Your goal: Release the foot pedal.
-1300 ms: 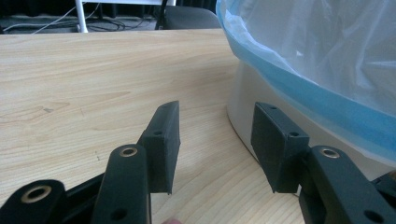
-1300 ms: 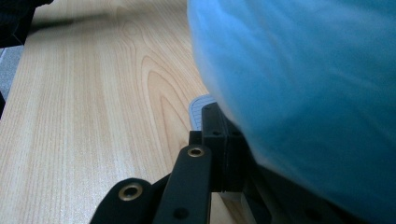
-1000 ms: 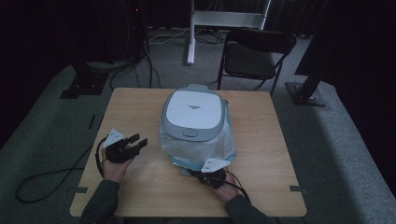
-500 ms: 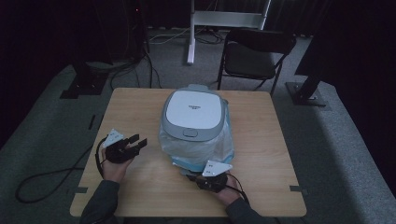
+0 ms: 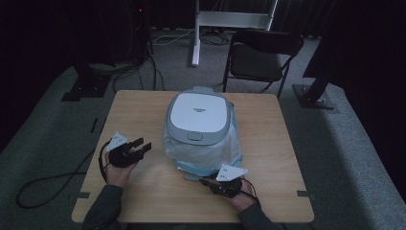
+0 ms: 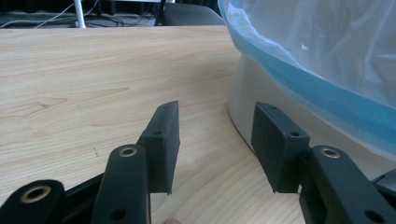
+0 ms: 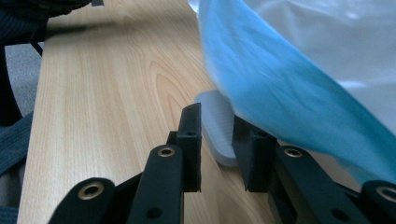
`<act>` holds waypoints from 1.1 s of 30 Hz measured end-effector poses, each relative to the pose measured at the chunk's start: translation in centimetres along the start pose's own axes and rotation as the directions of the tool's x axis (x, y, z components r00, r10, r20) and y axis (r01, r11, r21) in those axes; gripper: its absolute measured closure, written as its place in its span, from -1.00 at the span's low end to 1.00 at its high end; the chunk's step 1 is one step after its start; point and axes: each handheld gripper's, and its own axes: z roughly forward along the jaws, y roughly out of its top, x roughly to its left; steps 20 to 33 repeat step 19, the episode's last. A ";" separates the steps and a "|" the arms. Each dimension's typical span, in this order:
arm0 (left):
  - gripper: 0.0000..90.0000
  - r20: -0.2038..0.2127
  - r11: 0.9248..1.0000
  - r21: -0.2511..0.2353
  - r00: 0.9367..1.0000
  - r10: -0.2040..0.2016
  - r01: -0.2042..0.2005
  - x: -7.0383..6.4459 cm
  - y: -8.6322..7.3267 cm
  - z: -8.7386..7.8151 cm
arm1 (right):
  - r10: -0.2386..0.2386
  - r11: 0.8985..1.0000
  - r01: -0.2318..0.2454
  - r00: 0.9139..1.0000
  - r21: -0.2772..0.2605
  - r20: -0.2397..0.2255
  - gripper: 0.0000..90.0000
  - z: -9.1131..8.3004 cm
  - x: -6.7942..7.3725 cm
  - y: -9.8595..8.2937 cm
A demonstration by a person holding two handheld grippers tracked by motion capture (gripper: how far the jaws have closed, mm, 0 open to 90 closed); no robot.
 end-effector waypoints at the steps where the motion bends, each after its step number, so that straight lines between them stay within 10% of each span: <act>1: 0.17 0.001 1.000 0.000 1.000 0.001 -0.001 0.0 0.0 0.0 | 0.003 1.000 -0.003 1.000 0.001 0.004 0.62 -0.1 -0.1 -0.1; 33: 0.17 0.000 1.000 0.006 1.000 -0.003 0.003 0.1 -0.1 0.1 | 0.052 0.998 -0.053 0.996 0.021 0.068 0.50 -3.4 -2.6 -2.0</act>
